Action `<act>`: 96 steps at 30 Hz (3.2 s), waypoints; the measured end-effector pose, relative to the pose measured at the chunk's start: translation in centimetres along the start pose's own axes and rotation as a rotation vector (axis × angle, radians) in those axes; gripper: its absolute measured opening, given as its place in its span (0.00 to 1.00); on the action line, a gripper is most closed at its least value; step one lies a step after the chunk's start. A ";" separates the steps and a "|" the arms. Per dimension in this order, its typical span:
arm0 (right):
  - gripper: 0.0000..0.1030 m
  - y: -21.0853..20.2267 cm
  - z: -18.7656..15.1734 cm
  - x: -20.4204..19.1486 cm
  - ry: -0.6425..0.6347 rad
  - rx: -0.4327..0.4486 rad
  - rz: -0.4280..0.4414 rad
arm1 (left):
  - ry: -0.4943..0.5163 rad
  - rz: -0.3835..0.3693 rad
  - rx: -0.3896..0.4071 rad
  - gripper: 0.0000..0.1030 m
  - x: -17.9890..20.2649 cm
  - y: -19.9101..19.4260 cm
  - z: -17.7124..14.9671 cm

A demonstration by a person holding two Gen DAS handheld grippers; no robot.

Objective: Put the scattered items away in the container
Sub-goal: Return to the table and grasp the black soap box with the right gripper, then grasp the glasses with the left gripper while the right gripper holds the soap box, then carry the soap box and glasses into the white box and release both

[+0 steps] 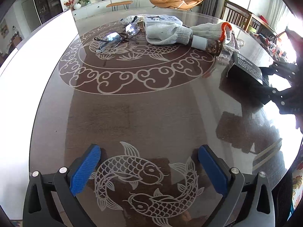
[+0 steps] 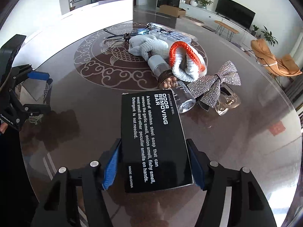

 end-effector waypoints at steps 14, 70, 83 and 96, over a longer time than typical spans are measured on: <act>0.58 -2.1 -4.5 -2.7 0.336 0.071 -0.057 | 0.064 0.017 0.100 1.00 -5.6 -2.2 13.5; 0.60 -2.2 -1.8 -5.8 0.350 0.117 -0.140 | 0.023 -0.046 0.007 0.64 -0.3 -0.5 4.1; 0.66 -0.5 -1.5 -4.6 0.438 0.042 -0.109 | -0.037 0.014 0.008 1.00 -0.7 1.1 4.3; 0.56 -1.6 -2.9 -4.4 0.443 0.095 -0.105 | -0.010 -0.059 0.044 0.24 0.0 -0.5 4.2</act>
Point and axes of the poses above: each gripper's, at about its wrist camera, not at the fingertips, and y roughly the way its jaws point, x to its right, z to its top, the point moved 4 cm from there along y, roughly the way its jaws point, and after that the axes turned 9 degrees about -x, right-handed, at the moved point
